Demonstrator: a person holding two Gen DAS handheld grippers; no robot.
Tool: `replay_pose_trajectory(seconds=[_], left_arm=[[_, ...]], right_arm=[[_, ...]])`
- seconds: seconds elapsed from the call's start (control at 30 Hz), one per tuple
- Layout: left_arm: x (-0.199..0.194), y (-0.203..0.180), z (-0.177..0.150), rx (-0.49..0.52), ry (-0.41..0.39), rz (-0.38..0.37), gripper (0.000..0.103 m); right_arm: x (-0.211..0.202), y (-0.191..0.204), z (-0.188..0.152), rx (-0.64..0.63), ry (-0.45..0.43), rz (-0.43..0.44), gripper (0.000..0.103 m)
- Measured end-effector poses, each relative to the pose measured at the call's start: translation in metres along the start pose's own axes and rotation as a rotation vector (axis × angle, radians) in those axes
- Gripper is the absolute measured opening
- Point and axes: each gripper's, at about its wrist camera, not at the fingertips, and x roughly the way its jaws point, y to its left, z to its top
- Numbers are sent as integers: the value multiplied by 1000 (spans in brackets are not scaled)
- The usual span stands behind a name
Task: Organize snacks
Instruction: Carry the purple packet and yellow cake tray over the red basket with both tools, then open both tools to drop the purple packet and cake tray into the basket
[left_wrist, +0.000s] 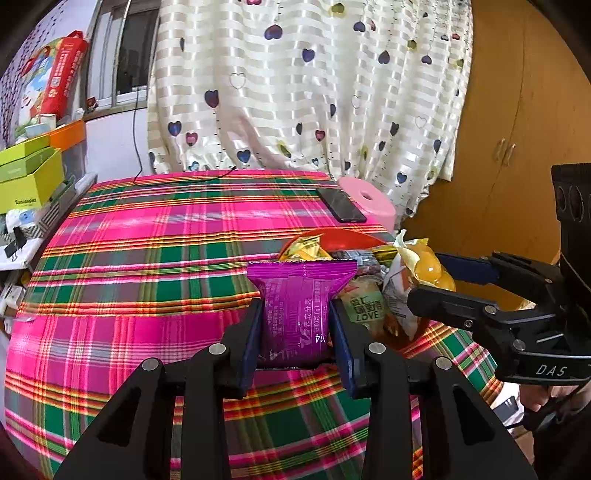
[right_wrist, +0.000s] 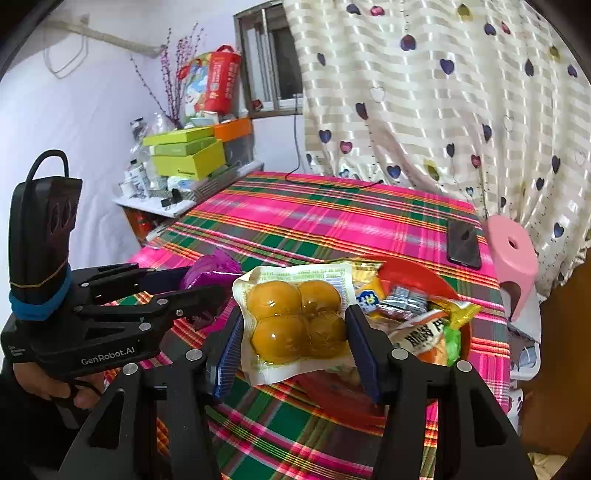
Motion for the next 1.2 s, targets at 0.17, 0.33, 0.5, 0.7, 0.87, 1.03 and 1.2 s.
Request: replay_pose_trajectory(seconds=[0.17,0.33,0.5,0.7,0.87,1.03,1.2], left_arm=[[6,-9,4,16,10,-11,37],[14,-16,6,28,21,-22,37],[23,-22,9,39,34,-37,37],[34,-26,11,39,49,-53,37],[45,-25,10,26,69,-74,37],[55,-24,9,13,88,-92,37],[66,-27,10,17,105,-112,37]], right_arm=[[-3,-12,-3,20,-5,-13,53],[-5,-22,-5,37,-7,-28,53],[-5,-34,-7,56,-7,-44,53],[-3,-44,-9,72,-1,-59,53],[0,-50,-10,81,7,-70,53],[6,-59,-14,96,25,-79,53],[14,-66,-18,107,50,-87,53]])
